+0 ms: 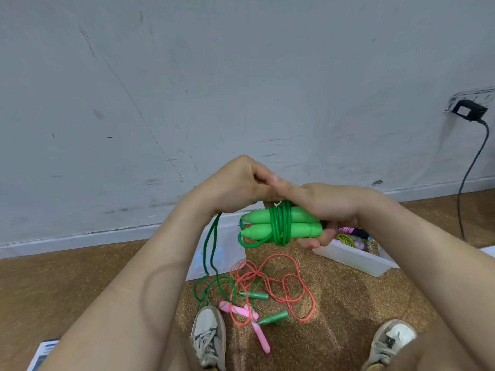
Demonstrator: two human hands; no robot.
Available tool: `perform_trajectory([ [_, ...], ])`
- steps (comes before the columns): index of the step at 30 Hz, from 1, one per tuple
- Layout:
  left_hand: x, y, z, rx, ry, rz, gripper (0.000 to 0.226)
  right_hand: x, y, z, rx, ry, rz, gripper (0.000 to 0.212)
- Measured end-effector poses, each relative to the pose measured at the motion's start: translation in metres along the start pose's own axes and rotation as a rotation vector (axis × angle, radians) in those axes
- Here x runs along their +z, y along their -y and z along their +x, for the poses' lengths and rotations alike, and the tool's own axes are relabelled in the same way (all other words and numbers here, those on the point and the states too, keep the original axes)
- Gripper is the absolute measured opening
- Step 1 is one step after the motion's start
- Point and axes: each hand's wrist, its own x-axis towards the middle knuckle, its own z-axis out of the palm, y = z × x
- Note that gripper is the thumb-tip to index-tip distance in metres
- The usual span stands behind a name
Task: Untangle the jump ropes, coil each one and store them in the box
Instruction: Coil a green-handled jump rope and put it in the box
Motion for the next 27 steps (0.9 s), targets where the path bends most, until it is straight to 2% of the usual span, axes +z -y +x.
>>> perform_trajectory([
  [3, -0.002, 0.003, 0.000, -0.054, 0.098, -0.023, 0.030, 0.002, 0.001, -0.001, -0.066, -0.030, -0.079, 0.081],
  [6, 0.001, 0.009, 0.003, -0.080, 0.087, -0.145, 0.030, 0.004, 0.000, 0.001, -0.173, -0.181, -0.056, 0.066],
  [11, -0.003, 0.022, 0.005, -0.091, 0.021, -0.491, 0.017, 0.004, 0.004, -0.001, -0.286, -0.363, 0.039, 0.067],
  [14, 0.000, 0.026, 0.009, -0.112, -0.039, -0.546, 0.027, 0.005, 0.008, -0.004, -0.296, -0.487, 0.158, 0.050],
  [16, 0.006, 0.026, 0.012, -0.124, -0.049, -0.599, 0.035, 0.007, 0.010, -0.002, -0.296, -0.565, 0.260, 0.048],
  [18, 0.014, 0.026, 0.011, -0.126, -0.032, -0.619, 0.034, 0.008, 0.012, 0.003, -0.307, -0.653, 0.413, 0.050],
  [20, 0.023, 0.025, 0.011, -0.150, 0.009, -0.548, 0.031, 0.006, 0.012, 0.008, -0.328, -0.744, 0.574, 0.058],
  [23, 0.033, 0.020, 0.012, -0.190, -0.029, -0.346, 0.032, -0.003, 0.006, 0.015, -0.298, -0.857, 0.683, 0.049],
  [25, 0.032, 0.017, 0.010, -0.168, -0.107, -0.108, 0.031, -0.010, -0.001, 0.020, -0.249, -0.937, 0.650, 0.044],
  [27, 0.030, 0.015, 0.005, -0.049, -0.142, 0.205, 0.024, -0.017, -0.009, 0.024, -0.199, -1.014, 0.555, 0.046],
])
